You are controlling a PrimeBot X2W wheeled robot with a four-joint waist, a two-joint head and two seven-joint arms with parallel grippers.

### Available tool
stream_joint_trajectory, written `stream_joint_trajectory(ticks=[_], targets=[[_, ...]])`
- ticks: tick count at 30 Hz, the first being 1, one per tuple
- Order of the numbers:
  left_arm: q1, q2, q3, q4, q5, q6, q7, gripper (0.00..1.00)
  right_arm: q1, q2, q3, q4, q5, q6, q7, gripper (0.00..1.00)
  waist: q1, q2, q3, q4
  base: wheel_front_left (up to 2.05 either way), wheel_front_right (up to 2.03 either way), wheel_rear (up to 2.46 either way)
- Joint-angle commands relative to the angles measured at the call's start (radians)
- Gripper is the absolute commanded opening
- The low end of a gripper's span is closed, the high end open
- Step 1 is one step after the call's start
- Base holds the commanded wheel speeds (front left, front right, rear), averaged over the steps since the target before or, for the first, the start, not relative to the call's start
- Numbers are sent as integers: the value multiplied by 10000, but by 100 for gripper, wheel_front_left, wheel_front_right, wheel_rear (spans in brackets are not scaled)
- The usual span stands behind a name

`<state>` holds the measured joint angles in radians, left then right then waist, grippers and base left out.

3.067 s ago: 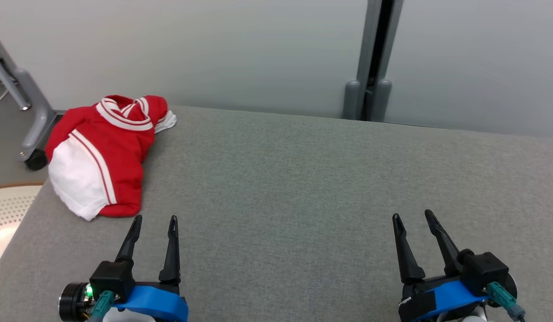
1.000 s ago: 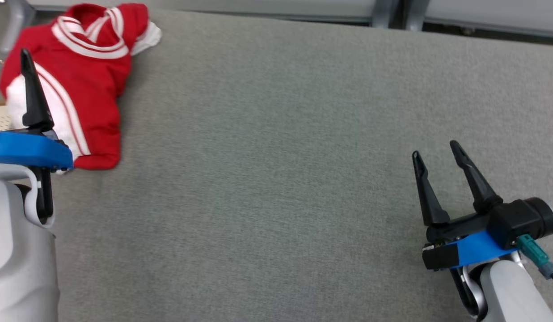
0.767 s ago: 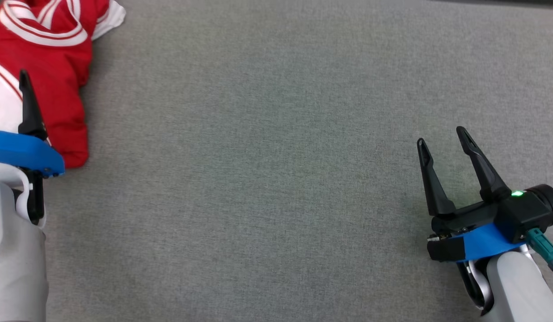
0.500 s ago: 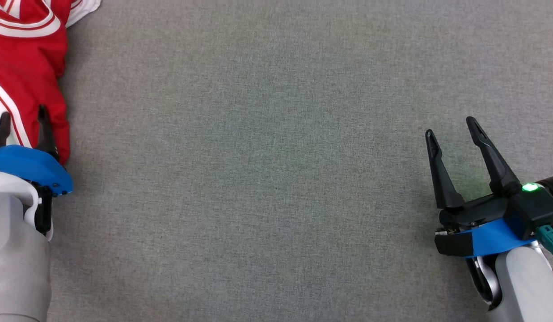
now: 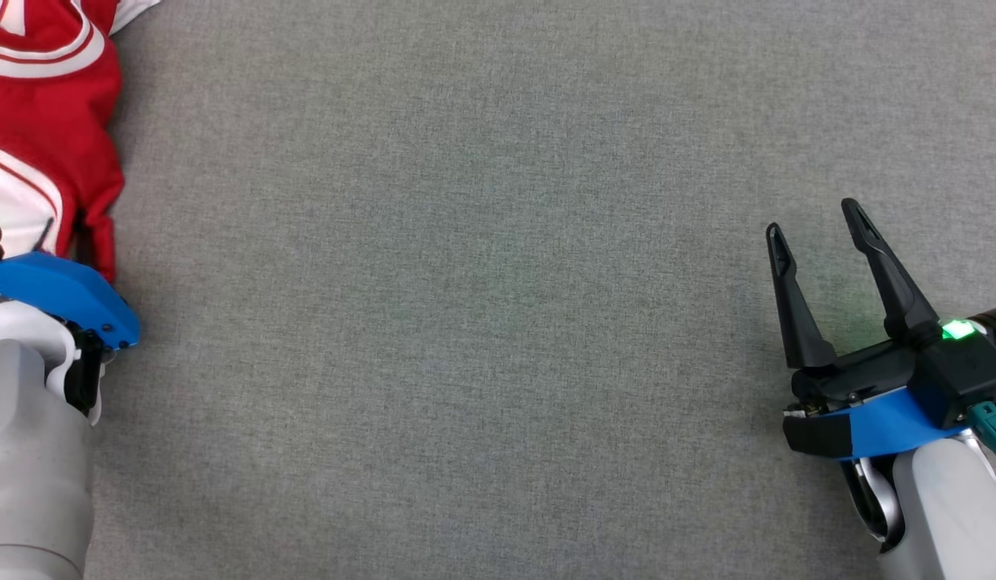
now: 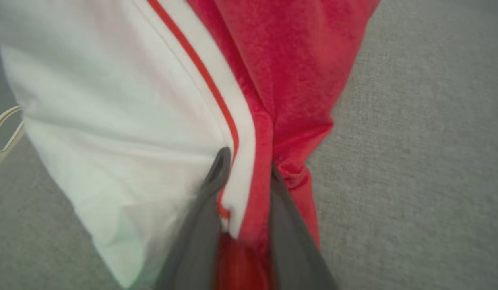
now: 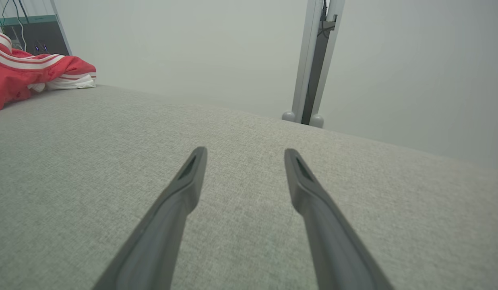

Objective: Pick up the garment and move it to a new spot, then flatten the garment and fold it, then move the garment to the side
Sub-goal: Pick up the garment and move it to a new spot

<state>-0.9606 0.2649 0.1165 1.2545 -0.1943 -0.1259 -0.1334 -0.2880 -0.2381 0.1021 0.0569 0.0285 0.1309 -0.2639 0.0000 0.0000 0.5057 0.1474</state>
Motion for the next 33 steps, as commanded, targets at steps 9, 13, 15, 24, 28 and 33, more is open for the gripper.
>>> stream_joint_trajectory(ticks=[9, 13, 15, 24, 28, 33], targets=[[-370, 229, -459, -282, 66, -47, -1037, 0, -23, 321, 83, 235, 98, -3, -10, 100, 0, 0, -828, -173, 0, 0, 0], [-616, 273, -772, -1037, 304, -48, -1277, 0, 112, 557, 98, 363, 159, -3, -10, 100, 0, 0, -1398, -281, 0, 0, 0], [-785, 299, -970, -1682, 458, -50, -1332, 0, 191, 669, 110, 467, 197, -3, -10, 100, 0, 0, -1706, -360, 0, 0, 0], [-1074, 157, -1850, -4671, 695, -55, -1329, 0, 509, 1234, 42, 705, 279, -3, -10, 100, 0, 0, -2731, -912, 0, 0, 0], [-1245, 49, -2583, -5731, 599, -56, -1327, 0, 654, 1481, 44, 797, 329, -3, -10, 100, 0, 0, -3147, -1412, 0, 0, 0], [-1467, -124, -3580, -6946, 359, -56, -1130, 0, 833, 1708, 61, 870, 404, -3, -10, 100, 0, 0, -3596, -2316, 0, 0, 0]])
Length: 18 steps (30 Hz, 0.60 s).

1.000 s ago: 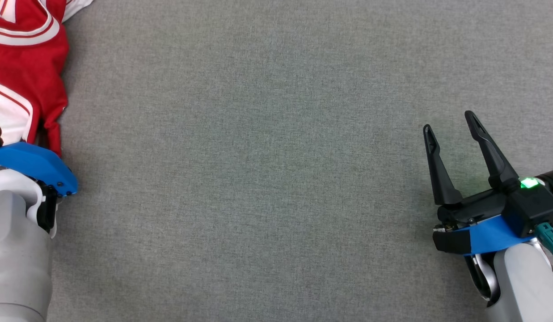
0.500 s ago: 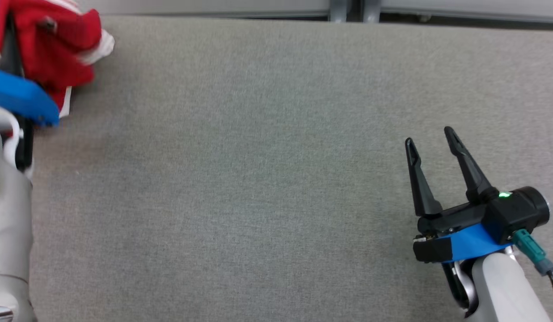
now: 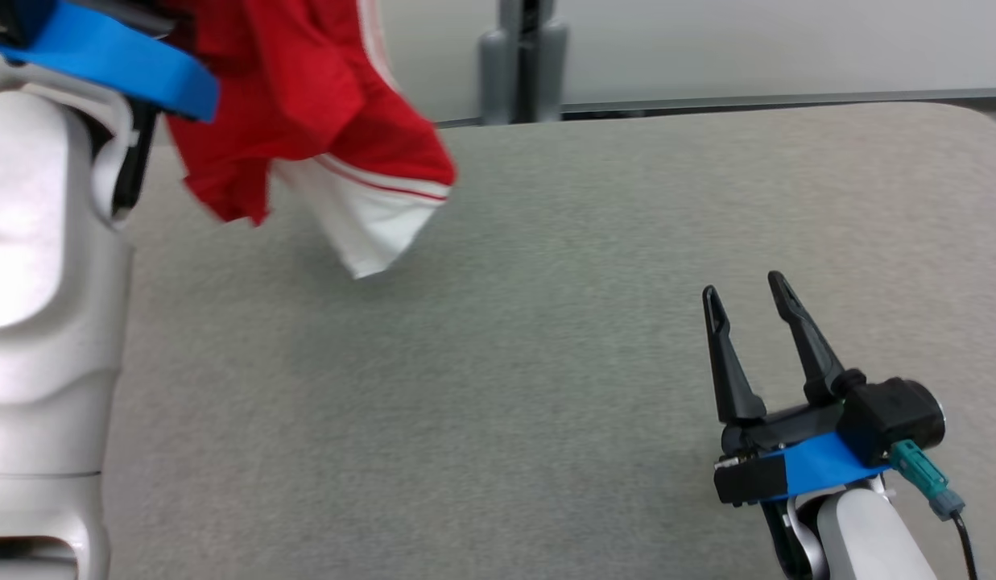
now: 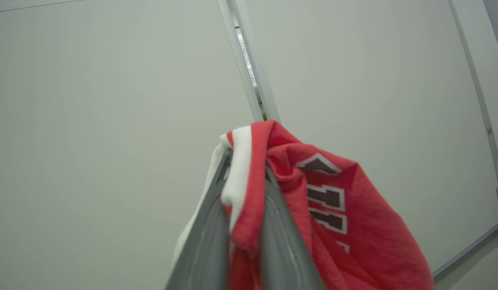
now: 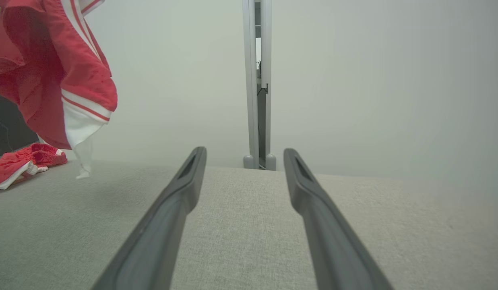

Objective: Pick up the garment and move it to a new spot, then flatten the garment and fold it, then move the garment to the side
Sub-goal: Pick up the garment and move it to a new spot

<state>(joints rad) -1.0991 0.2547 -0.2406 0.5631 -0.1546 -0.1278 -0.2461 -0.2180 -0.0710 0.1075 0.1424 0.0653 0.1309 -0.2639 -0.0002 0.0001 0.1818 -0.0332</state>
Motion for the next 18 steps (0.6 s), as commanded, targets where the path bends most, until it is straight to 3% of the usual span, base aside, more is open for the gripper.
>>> stream_joint_trajectory(ticks=[1, 6, 10, 18], targets=[[-137, -97, -159, -274, -116, -35, 58, 0, 170, 68, -32, 19, 53, -3, -10, 100, 2, -1, -409, -708, 0, 0, 0], [-289, -554, -1103, -1264, -520, -14, 425, 0, 204, 189, 33, 58, 150, -3, -10, 100, 2, -1, -472, -2028, 0, 0, 0], [-332, -827, -1771, -1387, -665, -14, 458, 0, 129, 214, 69, 52, 216, -3, -10, 100, 2, -1, -346, -2658, 0, 0, 0], [523, -1317, -2703, -965, -1028, -15, 187, 0, 159, 228, -42, -63, 431, -3, -10, 100, 2, -1, -111, -2971, 0, 0, 0]])
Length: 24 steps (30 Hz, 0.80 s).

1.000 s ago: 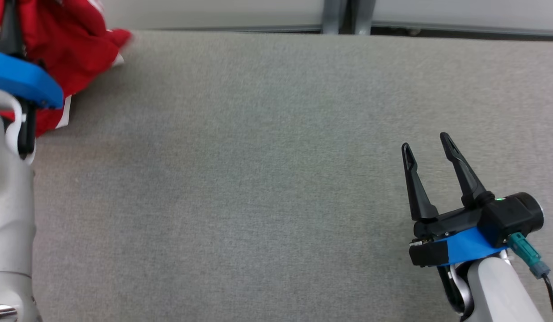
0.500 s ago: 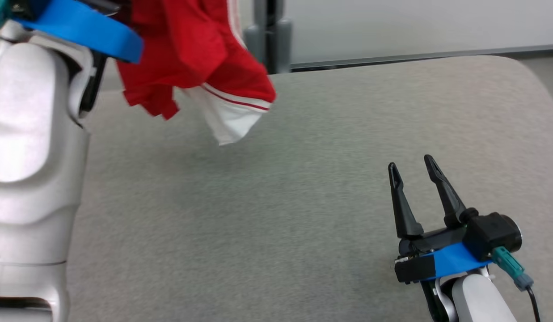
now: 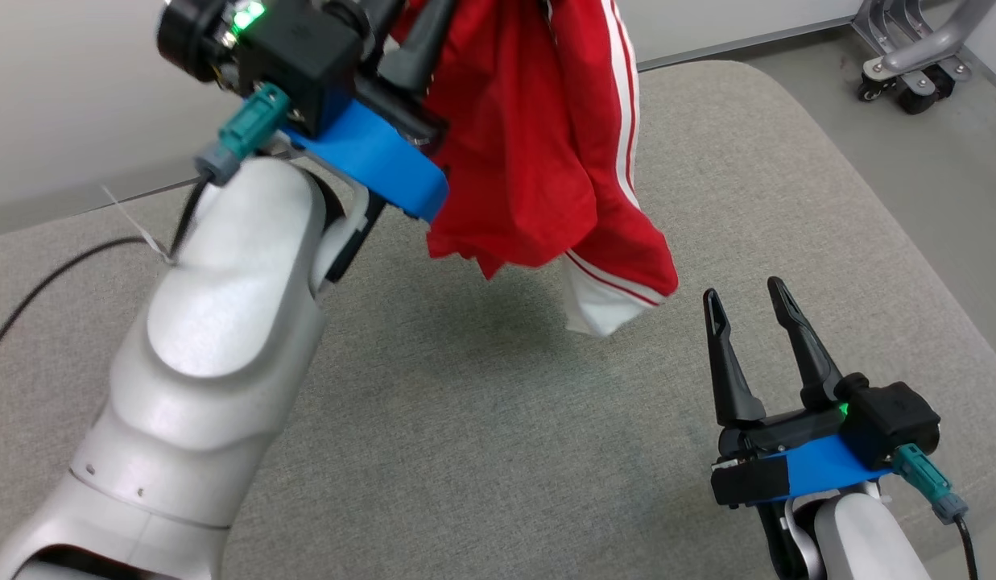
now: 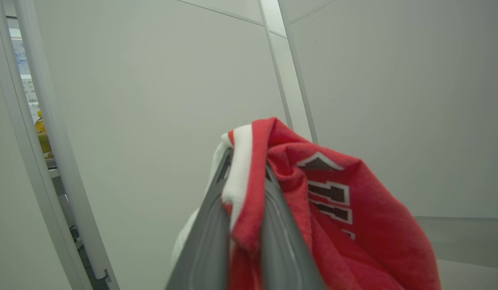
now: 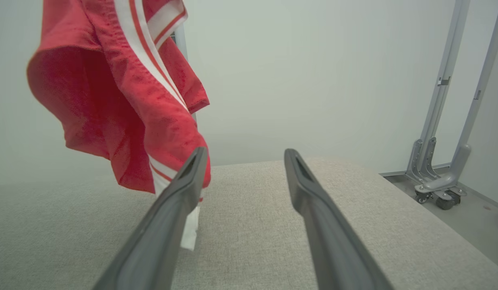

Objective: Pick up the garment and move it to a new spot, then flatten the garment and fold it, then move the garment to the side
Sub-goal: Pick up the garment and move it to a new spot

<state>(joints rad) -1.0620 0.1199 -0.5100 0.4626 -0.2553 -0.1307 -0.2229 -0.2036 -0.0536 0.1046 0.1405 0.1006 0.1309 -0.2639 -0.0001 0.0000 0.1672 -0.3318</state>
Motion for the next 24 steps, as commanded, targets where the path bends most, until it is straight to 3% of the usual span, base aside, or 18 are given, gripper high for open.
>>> stream_joint_trajectory(ticks=[1, 12, 19, 20, 21, 24], targets=[[318, -15, -92, 138, -69, 14, -92, 0, 25, 51, -47, -57, 67, -3, -10, 100, 1, 0, 53, 50, 0, 0, 0], [2930, -518, -1232, 1693, -428, 42, -399, 0, 94, 38, -62, -59, 21, -3, -10, 100, 1, 0, 95, 620, 0, 0, 0], [4430, -635, -1517, 1860, -613, 164, -432, 0, 145, 39, -110, 15, -11, -3, -10, 100, 1, 0, 59, 842, 0, 0, 0], [4518, -645, -1459, 1749, -631, 243, -433, 28, 157, 39, -117, 32, -18, -3, -10, 100, 1, 0, 34, 883, 0, 0, 0], [4546, -658, -1323, 1490, -593, 364, -436, 100, 171, 39, -105, 46, -24, -3, -10, 100, 1, 0, 8, 920, 0, 0, 0], [4827, -665, -956, 799, -476, 566, -433, 100, 208, 37, -111, 112, -64, -3, -10, 100, 1, 0, -139, 1058, 0, 0, 0]])
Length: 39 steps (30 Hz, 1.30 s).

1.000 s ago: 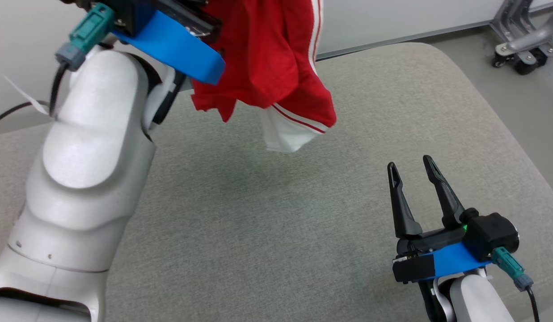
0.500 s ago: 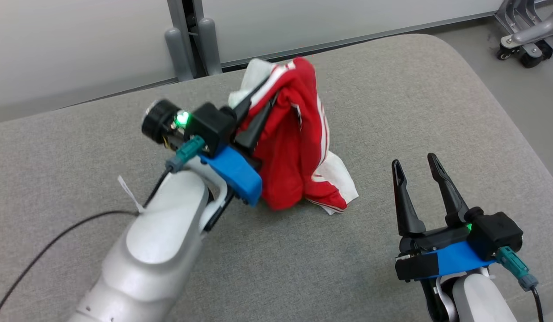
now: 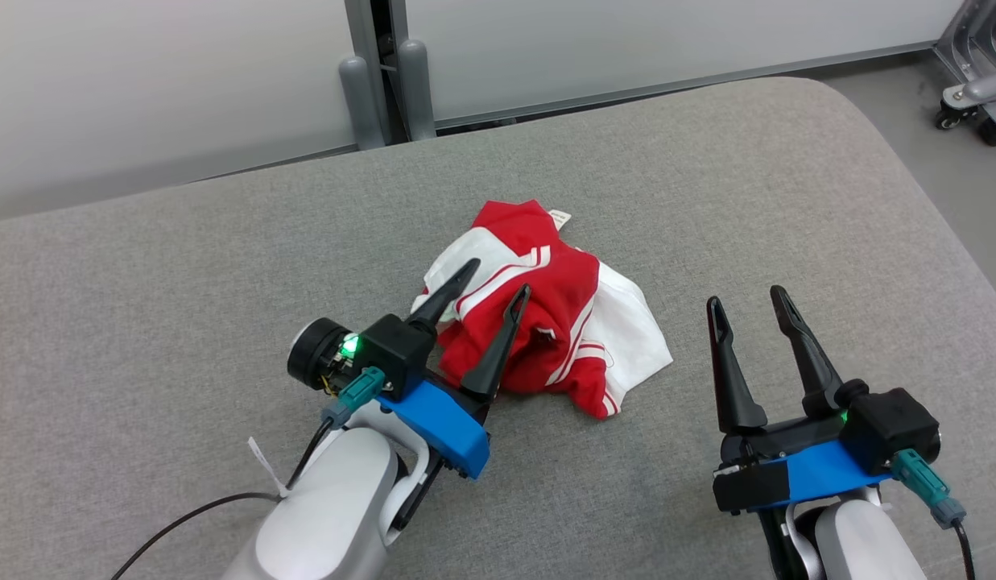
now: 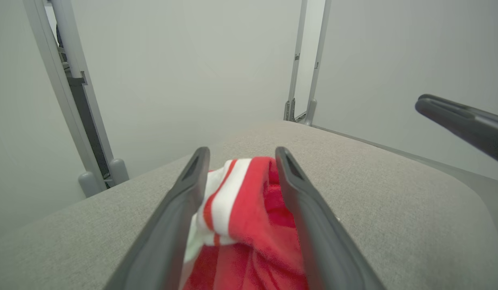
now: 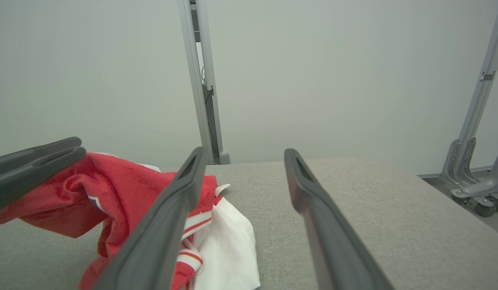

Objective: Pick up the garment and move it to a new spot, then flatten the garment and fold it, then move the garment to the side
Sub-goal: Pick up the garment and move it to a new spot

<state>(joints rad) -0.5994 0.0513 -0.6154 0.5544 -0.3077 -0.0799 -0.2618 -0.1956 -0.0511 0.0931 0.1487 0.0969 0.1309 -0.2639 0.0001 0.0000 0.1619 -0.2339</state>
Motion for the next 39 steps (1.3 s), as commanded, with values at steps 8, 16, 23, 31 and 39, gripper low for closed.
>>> stream_joint_trajectory(ticks=[8, 16, 23, 31, 39], targets=[[1042, 258, 1656, -1807, 549, 461, -39, 100, 393, 10, -25, 168, -68, -3, -10, 100, -1, 0, -628, 619, 0, 0, 0], [2714, 612, 3532, -2786, 856, 831, -40, 100, 698, 8, -114, 235, -151, -3, -10, 100, -1, 0, -1198, 1240, 0, 0, 0], [4060, 701, 4657, -3235, 1077, 803, -40, 100, 937, 9, -283, 272, -204, -3, -10, 100, -1, 0, -1508, 1574, 0, 0, 0], [5176, 441, 5533, -3455, 1390, 575, -41, 100, 1240, 9, -485, 384, -217, -3, -10, 100, -1, 0, -1722, 1803, 0, 0, 0], [5555, 183, 5886, -3318, 1656, 276, -41, 100, 1362, 9, -620, 684, -283, -3, -10, 100, -1, 0, -1881, 1827, 0, 0, 0]])
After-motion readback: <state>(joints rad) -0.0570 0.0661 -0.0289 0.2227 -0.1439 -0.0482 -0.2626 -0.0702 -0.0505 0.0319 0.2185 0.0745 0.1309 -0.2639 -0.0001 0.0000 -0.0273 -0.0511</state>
